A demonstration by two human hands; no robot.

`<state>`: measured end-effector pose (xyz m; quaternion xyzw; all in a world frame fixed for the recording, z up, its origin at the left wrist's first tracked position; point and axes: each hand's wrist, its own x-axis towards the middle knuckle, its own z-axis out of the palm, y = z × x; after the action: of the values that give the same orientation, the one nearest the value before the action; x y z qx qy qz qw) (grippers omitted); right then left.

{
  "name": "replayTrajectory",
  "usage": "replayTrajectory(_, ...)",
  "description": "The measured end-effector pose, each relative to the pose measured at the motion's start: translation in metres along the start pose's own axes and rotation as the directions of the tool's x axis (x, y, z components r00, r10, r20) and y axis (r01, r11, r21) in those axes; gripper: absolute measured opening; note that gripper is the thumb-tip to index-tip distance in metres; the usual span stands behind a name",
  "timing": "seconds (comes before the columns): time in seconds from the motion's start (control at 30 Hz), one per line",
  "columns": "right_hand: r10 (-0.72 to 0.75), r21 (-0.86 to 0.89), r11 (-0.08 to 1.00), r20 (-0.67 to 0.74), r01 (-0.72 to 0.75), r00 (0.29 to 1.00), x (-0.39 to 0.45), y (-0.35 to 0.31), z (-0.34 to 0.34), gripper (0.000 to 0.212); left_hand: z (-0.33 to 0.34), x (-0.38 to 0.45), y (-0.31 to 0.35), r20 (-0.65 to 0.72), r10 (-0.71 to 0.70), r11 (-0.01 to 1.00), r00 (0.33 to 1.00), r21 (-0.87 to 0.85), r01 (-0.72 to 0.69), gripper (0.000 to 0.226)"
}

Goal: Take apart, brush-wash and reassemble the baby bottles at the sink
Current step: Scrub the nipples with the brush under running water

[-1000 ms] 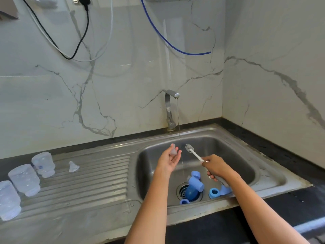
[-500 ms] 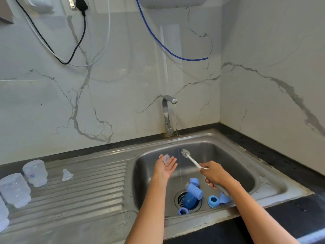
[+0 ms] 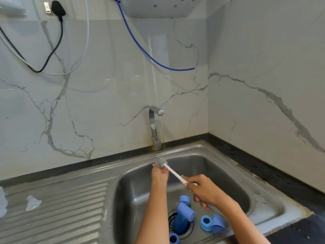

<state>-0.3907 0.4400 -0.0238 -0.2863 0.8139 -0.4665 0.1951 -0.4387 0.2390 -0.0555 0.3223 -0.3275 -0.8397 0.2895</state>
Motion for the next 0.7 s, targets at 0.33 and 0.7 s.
replayTrajectory(0.33, 0.035, 0.036, 0.999, -0.047, -0.033, 0.998, 0.001, -0.009, 0.011, 0.04, 0.009, -0.018, -0.004, 0.086, -0.034, 0.987, 0.996, -0.156, 0.047, 0.041)
replayTrajectory(0.7, 0.026, 0.017, 1.0, -0.042, -0.026, 0.999, -0.002, -0.007, 0.008, 0.042, 0.005, -0.013, -0.001, 0.148, -0.048, 0.984, 0.988, -0.16, 0.072, 0.032)
